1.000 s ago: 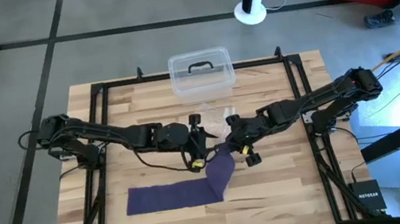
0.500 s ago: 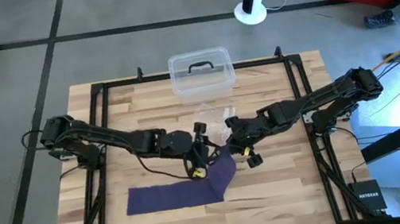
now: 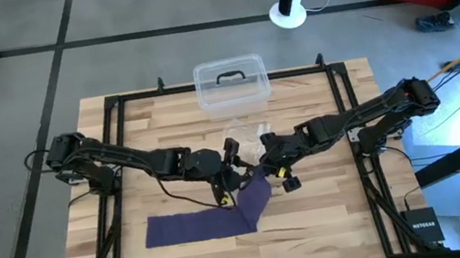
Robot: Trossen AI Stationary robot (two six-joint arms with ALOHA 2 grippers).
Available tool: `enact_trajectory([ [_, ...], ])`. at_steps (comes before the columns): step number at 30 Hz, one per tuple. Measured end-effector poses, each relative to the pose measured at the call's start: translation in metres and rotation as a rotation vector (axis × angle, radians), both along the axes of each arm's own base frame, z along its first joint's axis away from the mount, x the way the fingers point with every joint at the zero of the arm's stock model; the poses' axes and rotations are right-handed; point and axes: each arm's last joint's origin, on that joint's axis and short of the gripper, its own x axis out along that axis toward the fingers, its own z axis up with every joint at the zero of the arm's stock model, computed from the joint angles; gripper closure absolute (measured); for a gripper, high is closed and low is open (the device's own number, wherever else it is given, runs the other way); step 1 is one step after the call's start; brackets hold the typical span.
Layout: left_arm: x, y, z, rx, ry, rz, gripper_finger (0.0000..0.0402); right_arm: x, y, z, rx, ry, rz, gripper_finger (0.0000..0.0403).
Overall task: Roll bandage
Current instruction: Roll the violet bandage
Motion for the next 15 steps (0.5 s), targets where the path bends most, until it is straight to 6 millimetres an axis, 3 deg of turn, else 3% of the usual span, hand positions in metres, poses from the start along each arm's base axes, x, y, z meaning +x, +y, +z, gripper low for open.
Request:
enact_trajectory([
  [12,-0.006,0.002,0.016,0.034,-0.064,0.005,0.0251,0.001,0.0,0.002,0.016,-0.016,-0.02,0.0352],
  [15,-0.006,0.004,0.011,0.011,-0.02,0.005,0.0251,0.002,0.001,0.002,0.016,-0.022,-0.018,0.0352],
])
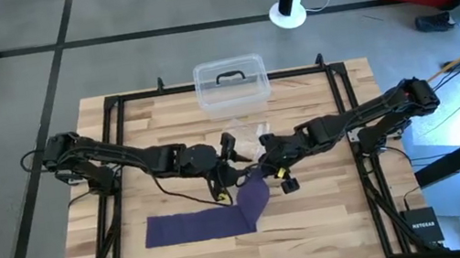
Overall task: Roll bandage
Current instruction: Roll the violet bandage
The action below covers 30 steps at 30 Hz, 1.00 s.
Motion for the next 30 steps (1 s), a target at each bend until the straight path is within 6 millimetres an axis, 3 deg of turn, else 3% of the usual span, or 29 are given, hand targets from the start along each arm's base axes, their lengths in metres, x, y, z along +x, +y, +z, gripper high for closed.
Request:
enact_trajectory([
  [11,0.005,0.001,-0.008,-0.056,0.028,-0.013,0.0251,0.0,0.0,-0.001,0.006,0.009,-0.004,0.0352],
  [17,0.005,0.001,-0.012,-0.115,0.051,-0.031,0.0254,0.002,-0.009,-0.001,0.056,0.011,-0.122,0.0352],
  [26,0.009,0.007,-0.021,-0.194,0.094,0.022,0.0323,0.005,-0.018,-0.003,0.146,0.03,-0.24,0.0352],
  [30,0.016,0.006,-0.036,-0.159,0.137,0.022,0.0351,0.009,-0.019,-0.009,0.154,0.048,-0.238,0.0352],
])
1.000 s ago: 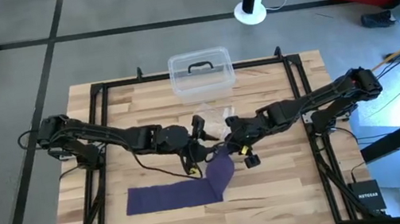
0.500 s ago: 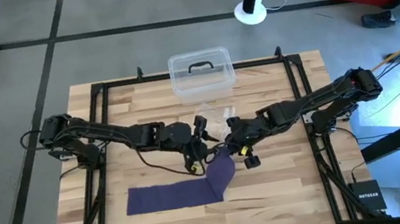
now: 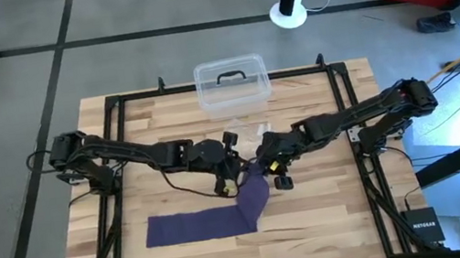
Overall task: Roll bandage
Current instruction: Roll the violet bandage
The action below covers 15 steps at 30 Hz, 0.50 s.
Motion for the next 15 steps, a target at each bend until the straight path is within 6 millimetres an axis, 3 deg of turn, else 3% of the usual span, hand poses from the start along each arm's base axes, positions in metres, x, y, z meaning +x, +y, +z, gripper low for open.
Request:
enact_trajectory([
  [6,0.003,0.0,-0.008,-0.007,0.02,0.024,0.0361,0.006,0.002,-0.014,0.022,0.059,0.024,0.0348],
  [15,0.003,0.0,-0.009,-0.068,0.025,0.038,0.0303,0.009,0.002,-0.016,-0.001,0.046,0.055,0.0349],
])
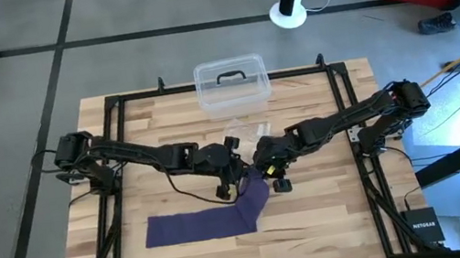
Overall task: Roll bandage
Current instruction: Roll the violet bandage
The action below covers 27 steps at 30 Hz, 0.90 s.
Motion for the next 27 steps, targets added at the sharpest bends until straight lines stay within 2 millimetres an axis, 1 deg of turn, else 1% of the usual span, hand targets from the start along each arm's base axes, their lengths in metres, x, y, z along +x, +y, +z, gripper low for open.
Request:
enact_trajectory([
  [4,0.001,0.0,0.001,-0.003,-0.011,0.0,0.0288,0.0,0.0,0.0,0.0,-0.001,0.003,0.0349],
  [9,0.001,-0.001,0.002,-0.009,-0.024,-0.019,0.0292,0.0,0.0,0.0,0.002,-0.005,0.003,0.0348],
  [11,0.001,-0.001,0.002,-0.011,-0.022,-0.023,0.0311,0.0,0.001,0.0,0.014,0.003,-0.003,0.0348],
  [15,0.002,-0.001,0.002,-0.016,-0.028,-0.025,0.0383,0.0,0.001,0.0,0.049,0.011,-0.008,0.0337],
  [17,0.002,-0.001,0.003,-0.009,-0.035,-0.013,0.0388,-0.001,0.001,0.001,0.055,0.018,-0.016,0.032],
  [19,0.001,-0.001,0.007,0.015,-0.053,0.026,0.0388,-0.004,0.0,0.007,0.031,0.055,-0.03,0.0296],
  [21,-0.003,-0.001,0.015,0.055,-0.076,0.057,0.0394,-0.008,-0.002,0.02,0.001,0.087,-0.048,0.0269],
  [25,-0.016,0.001,0.043,0.118,-0.166,0.097,0.0394,-0.025,-0.004,0.046,-0.001,0.188,-0.095,0.022],
  [27,-0.022,0.004,0.057,0.15,-0.208,0.124,0.0396,-0.036,-0.005,0.06,-0.007,0.179,-0.108,0.0202],
])
